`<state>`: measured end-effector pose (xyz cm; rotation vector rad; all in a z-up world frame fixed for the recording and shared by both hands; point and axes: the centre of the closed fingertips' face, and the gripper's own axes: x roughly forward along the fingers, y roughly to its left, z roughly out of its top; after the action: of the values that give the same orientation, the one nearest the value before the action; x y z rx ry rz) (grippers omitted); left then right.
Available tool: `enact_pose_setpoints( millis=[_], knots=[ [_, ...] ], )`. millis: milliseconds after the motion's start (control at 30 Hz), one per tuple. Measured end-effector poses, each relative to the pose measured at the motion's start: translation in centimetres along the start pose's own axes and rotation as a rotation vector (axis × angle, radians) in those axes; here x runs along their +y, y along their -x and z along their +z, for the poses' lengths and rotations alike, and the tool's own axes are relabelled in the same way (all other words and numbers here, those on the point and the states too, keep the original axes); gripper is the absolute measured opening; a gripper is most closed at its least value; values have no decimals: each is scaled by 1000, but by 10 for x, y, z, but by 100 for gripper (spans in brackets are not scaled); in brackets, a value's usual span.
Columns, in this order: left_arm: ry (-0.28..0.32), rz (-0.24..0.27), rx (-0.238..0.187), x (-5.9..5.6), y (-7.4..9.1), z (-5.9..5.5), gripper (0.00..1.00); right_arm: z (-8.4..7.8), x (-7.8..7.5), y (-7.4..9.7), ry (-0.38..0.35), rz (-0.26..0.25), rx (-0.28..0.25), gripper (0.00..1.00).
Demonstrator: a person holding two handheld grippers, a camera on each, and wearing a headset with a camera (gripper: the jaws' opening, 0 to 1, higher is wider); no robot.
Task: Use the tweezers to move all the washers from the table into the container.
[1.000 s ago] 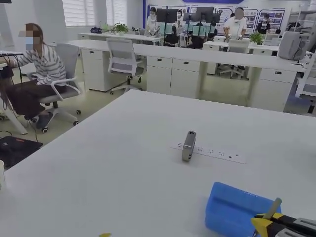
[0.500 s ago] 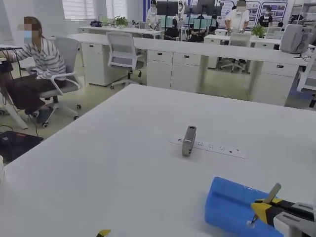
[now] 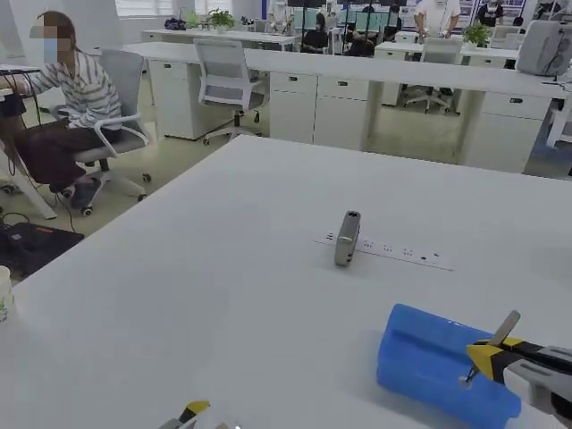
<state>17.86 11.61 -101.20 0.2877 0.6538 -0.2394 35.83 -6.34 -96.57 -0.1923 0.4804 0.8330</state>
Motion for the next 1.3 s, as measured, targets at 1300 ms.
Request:
enact_pose_setpoints(
  millis=[1300],
  knots=[
    [13,7,36,3,-1,-6,88,-47,-19,-41,-14,-26,72,2]
  ],
)
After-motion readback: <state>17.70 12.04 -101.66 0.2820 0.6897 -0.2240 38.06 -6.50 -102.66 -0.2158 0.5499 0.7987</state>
